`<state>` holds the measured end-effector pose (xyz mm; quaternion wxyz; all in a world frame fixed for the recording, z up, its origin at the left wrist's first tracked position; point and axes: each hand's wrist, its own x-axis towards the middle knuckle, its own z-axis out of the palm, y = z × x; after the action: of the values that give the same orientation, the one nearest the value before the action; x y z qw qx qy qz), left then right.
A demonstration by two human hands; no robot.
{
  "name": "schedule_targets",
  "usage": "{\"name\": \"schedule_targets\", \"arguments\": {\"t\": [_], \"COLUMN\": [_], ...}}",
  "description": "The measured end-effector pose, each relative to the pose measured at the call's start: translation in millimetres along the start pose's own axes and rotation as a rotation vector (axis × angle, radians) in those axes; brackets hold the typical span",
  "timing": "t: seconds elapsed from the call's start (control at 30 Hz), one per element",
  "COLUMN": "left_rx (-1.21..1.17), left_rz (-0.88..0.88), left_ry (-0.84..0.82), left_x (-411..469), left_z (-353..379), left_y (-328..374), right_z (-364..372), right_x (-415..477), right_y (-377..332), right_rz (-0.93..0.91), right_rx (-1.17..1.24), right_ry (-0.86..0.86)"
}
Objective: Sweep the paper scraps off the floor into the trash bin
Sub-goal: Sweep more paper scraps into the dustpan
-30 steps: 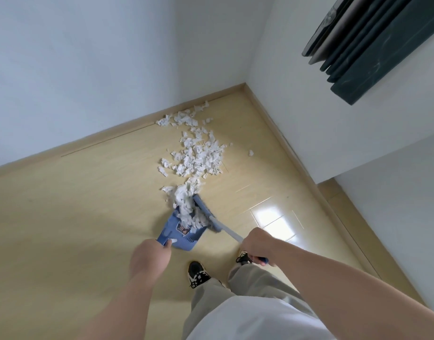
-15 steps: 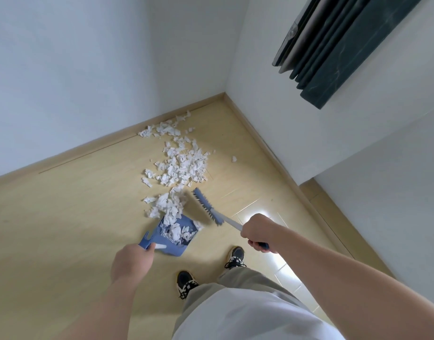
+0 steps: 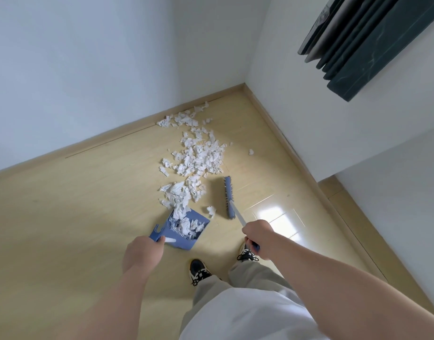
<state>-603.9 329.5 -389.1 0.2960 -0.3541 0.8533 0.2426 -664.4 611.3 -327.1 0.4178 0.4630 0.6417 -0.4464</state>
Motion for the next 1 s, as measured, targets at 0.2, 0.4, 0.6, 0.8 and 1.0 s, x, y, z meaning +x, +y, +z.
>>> {"name": "schedule_targets", "arguments": {"t": [0.2, 0.4, 0.6, 0.8, 1.0], "left_rx": [0.015, -0.004, -0.017, -0.037, -0.053], "left_rz": [-0.022, -0.025, -0.019, -0.040, -0.051], "left_ry": [-0.001, 0.005, 0.007, 0.020, 0.029], "left_x": [-5, -6, -9, -10, -5], "left_z": [-3, -5, -6, -5, -5], "left_y": [-19, -23, -22, -16, -8], "right_z": [13, -1, -4, 32, 48], "right_x": [-3, -26, -57, -47, -34], "right_y": [6, -11, -38, -45, -49], "right_rz": [0.128, 0.127, 0.025, -0.240, -0.346], "right_rx": [0.053, -0.101, -0.382, -1.001, -1.334], "right_ry": [-0.064, -0.123, -0.080, 0.090, 0.143]}}
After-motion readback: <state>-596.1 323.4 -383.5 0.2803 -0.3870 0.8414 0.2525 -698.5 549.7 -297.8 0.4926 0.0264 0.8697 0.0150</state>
